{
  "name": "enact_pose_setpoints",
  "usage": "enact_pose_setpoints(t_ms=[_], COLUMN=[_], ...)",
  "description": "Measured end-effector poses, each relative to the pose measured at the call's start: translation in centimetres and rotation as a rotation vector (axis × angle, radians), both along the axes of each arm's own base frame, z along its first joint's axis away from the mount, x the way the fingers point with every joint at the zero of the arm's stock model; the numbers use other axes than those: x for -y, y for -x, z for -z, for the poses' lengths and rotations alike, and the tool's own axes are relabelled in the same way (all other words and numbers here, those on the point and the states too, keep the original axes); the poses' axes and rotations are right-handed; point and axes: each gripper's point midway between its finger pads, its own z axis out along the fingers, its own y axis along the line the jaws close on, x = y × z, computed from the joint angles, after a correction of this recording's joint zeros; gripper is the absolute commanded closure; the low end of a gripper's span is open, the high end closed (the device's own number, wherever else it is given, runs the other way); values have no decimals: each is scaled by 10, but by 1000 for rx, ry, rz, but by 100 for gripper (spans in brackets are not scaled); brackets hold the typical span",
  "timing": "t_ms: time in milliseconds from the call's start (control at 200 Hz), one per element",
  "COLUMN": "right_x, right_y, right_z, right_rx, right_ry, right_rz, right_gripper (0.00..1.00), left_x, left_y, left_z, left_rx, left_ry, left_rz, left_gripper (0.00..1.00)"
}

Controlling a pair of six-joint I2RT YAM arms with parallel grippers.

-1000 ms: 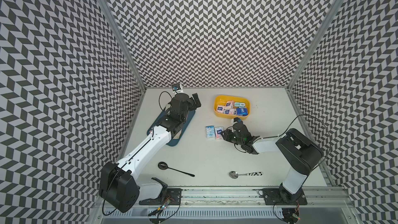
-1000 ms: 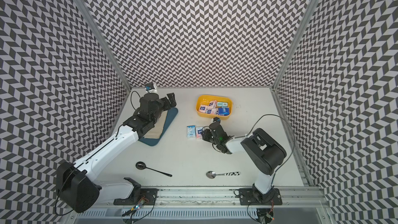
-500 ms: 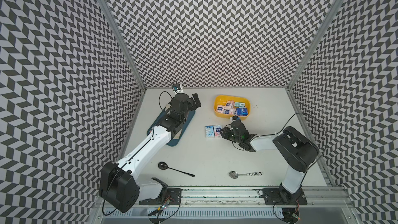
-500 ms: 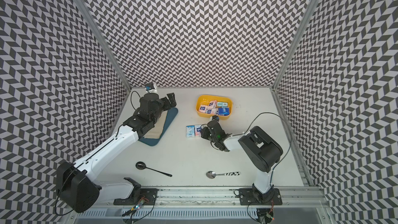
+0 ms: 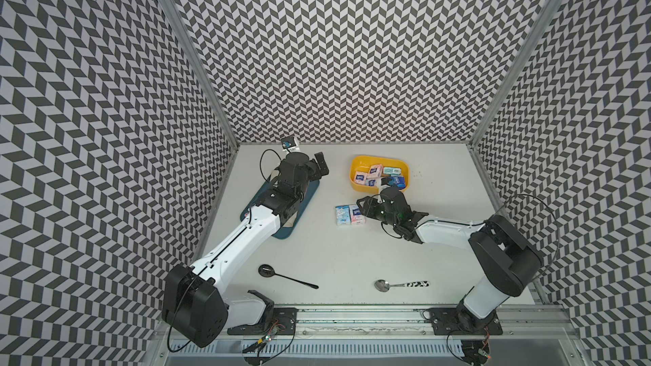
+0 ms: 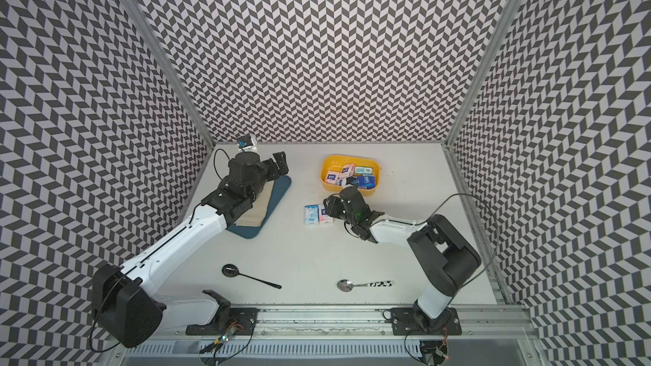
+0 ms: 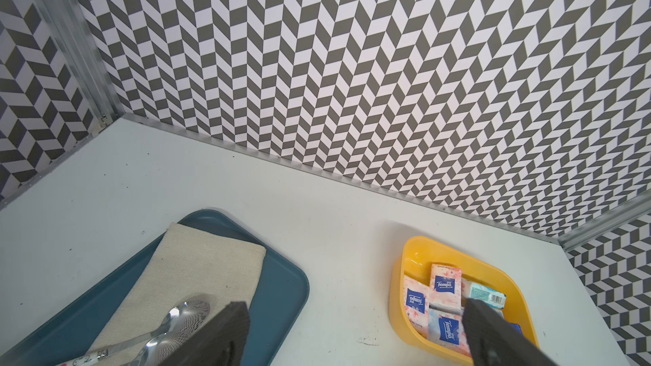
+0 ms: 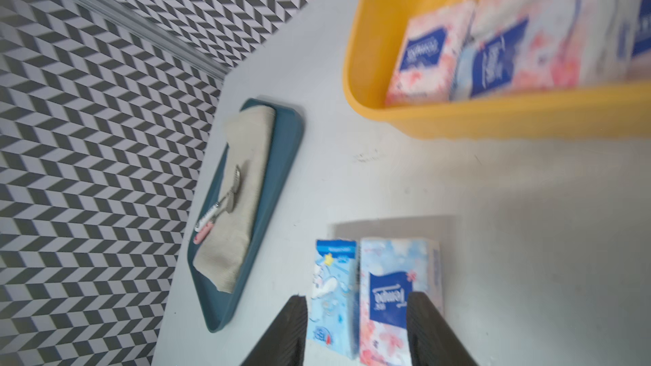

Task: Take the pocket tissues out of the storage box
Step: Adjust the pocket tissues at the center of the board, then pick up the pocket tissues from the storage box.

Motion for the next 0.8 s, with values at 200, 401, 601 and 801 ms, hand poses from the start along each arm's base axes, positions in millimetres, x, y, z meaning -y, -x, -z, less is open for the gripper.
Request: enact_pose_setpoints(t_ms=[200, 401, 601, 801], right_x=[24, 63, 80, 74], right_y=[-42, -104, -116, -123], right_z=[-39, -51, -23, 0], right_rx=[87, 99, 36, -13], right_ry=[83, 271, 450, 534], right_rz=[54, 128, 83, 1], right_gripper=[46, 45, 46, 47], left_x=[0, 0, 3, 5], left_y=[0, -1, -5, -8], left_z=[0, 1, 2, 4], left_rx=[0, -3, -10, -16], left_ry=[0, -6, -17, -30], left_rz=[0, 2, 6, 12], left_gripper=[1, 1, 1, 1])
